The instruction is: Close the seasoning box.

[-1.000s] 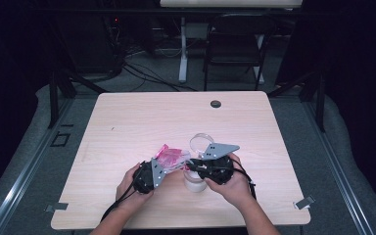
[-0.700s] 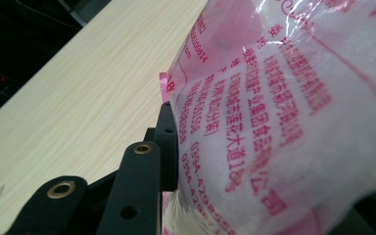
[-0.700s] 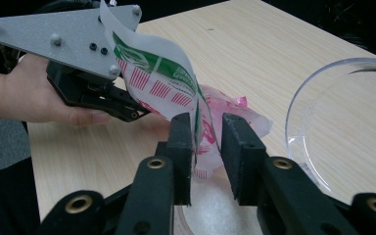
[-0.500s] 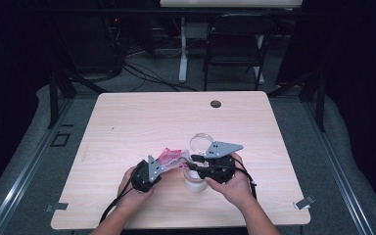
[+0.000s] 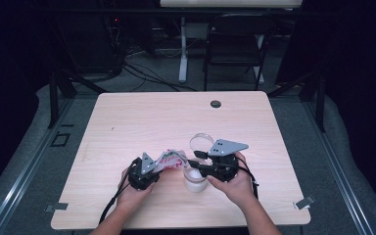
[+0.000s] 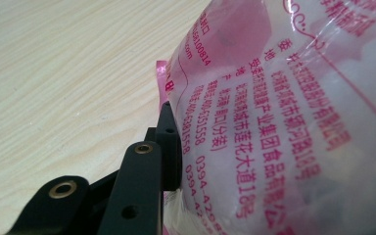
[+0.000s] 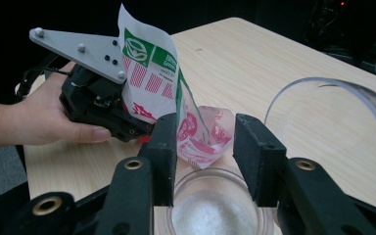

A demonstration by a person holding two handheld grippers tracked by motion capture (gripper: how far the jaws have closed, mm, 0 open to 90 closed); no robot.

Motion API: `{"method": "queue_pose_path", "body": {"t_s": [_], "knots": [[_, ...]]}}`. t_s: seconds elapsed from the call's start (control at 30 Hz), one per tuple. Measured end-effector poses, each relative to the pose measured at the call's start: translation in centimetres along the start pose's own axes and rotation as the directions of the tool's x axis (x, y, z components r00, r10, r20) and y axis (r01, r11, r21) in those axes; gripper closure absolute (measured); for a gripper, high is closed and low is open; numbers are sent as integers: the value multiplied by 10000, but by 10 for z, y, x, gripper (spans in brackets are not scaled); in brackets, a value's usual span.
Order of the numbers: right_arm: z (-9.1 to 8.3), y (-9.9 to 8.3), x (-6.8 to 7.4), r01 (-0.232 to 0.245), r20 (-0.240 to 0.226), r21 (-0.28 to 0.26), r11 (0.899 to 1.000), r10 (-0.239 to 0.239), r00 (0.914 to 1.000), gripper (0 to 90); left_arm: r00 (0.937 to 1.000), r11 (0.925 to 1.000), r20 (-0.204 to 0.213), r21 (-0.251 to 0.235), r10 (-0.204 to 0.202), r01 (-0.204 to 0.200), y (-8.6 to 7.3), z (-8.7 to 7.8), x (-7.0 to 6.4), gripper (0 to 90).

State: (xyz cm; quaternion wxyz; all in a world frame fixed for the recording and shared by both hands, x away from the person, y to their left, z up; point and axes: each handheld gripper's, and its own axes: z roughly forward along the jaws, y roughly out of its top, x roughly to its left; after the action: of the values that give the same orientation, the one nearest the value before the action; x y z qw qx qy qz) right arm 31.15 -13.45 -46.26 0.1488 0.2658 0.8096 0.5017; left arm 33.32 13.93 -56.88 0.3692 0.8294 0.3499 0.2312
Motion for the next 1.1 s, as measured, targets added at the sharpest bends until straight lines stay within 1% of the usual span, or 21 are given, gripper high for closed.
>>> {"method": "queue_pose_path", "body": {"t_s": [0.1, 0.17, 0.2, 0.3, 0.37, 0.47, 0.57, 0.6, 0.7, 0.8, 0.9, 0.93, 0.97, 1.07, 1.1], "knots": [[-2, 1, -1, -45, 18, -118, 9999, 45, 10000, 602, 9995, 9995, 130, -46, -299, 299, 0, 0, 3, 709], [-3, 0, -2, -59, 98, -89, 9999, 60, 9999, 599, 9983, 9986, 259, -64, -517, 519, 0, 0, 6, 712], [-3, 0, -2, -91, 104, -105, 9999, 93, 9999, 598, 9970, 9974, 317, -115, -706, 710, -1, 0, 8, 714], [-3, 0, -2, -87, 132, -96, 9999, 88, 9999, 596, 9927, 9937, 499, -146, -1101, 1110, -2, -1, 13, 719], [-3, 0, -2, -94, 161, -118, 9999, 96, 9998, 597, 9895, 9905, 540, -208, -1344, 1357, -2, -2, 17, 723], [-4, 0, -3, -183, 132, -246, 9995, 187, 9997, 597, 9870, 9874, 494, -313, -1532, 1549, -3, -5, 21, 725], [-5, 0, -4, -211, 191, -286, 9994, 216, 9996, 598, 9830, 9822, 396, -501, -1793, 1812, -3, -9, 26, 725], [-6, 0, -4, -224, 217, -292, 9993, 230, 9995, 598, 9822, 9808, 323, -557, -1852, 1868, -3, -11, 28, 725], [-7, 0, -5, -251, 283, -332, 9991, 261, 9993, 598, 9763, 9732, 52, -793, -2163, 2160, -4, -16, 34, 725], [-7, 0, -6, -266, 274, -350, 9990, 276, 9992, 597, 9683, 9650, -306, -959, -2481, 2442, -6, -23, 43, 724], [-6, 0, -6, -301, 306, -355, 9989, 312, 9990, 597, 9558, 9538, -581, -1065, -2882, 2811, -9, -28, 53, 723], [-6, 0, -6, -319, 308, -366, 9988, 330, 9990, 597, 9508, 9498, -723, -1107, -3013, 2926, -10, -30, 56, 723], [-7, 0, -6, -319, 310, -348, 9989, 330, 9990, 598, 9470, 9478, -880, -1115, -3089, 2988, -11, -32, 60, 723], [-6, -1, -7, -337, 282, -354, 9988, 347, 9990, 599, 9302, 9363, -1278, -1212, -3440, 3296, -15, -37, 69, 723], [-6, -1, -7, -343, 310, -364, 9987, 354, 9989, 599, 9255, 9343, -1433, -1215, -3506, 3351, -17, -38, 72, 723]]}}
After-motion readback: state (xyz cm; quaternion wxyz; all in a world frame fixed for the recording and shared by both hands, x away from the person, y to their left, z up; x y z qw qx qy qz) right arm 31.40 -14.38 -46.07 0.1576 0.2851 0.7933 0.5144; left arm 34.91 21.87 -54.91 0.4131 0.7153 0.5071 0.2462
